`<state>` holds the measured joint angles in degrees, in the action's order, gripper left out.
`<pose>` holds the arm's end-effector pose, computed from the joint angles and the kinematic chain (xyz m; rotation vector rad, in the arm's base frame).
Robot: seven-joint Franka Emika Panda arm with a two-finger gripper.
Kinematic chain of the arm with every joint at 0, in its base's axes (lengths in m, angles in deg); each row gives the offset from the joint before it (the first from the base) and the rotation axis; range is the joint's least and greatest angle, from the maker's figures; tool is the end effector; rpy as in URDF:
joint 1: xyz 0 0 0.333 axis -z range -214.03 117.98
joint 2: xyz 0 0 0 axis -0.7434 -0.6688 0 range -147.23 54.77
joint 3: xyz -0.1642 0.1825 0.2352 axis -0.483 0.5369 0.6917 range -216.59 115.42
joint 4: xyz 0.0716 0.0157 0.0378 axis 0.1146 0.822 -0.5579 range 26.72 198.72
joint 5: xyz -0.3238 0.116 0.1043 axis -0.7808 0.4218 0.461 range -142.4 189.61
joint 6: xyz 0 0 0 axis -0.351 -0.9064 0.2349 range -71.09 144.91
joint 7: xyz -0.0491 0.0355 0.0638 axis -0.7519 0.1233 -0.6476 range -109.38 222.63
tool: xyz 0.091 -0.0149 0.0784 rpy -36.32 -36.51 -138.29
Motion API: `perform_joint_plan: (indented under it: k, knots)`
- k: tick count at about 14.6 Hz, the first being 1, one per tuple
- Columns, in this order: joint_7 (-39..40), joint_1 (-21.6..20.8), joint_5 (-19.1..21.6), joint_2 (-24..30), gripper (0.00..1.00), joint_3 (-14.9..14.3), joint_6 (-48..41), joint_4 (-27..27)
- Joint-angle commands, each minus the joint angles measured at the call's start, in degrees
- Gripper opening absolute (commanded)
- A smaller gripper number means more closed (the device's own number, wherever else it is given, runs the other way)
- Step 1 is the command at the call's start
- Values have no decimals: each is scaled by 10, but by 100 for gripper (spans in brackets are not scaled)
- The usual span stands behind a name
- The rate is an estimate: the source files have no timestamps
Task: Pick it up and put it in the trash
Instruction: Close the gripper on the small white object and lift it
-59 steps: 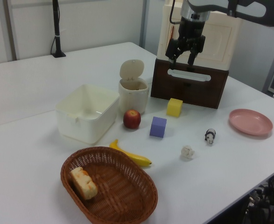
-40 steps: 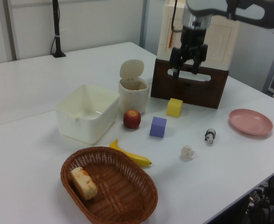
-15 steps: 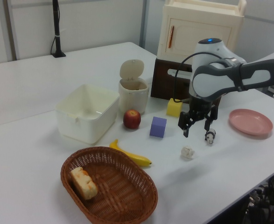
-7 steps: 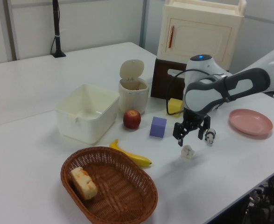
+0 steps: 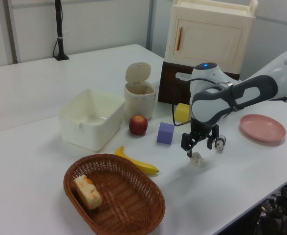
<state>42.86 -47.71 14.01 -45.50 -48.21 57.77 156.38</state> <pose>0.4678 0.0100 0.3682 2.9976 -0.1433 -0.1051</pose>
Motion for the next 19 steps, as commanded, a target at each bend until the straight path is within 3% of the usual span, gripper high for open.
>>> perform_joint_plan:
  k: [1,6,8,9,13,19]
  knots:
    - [-8,-9,-24,-20,100,-3,13,-9]
    - [-8,-9,-25,-23,100,-3,13,-12]
    - [-6,-9,-28,-29,56,-3,13,-12]
    - [0,-9,-30,-32,42,-3,13,-12]
    - [18,-8,-30,-35,8,-2,17,-16]
    - [17,-8,-27,-34,4,-2,17,-23]
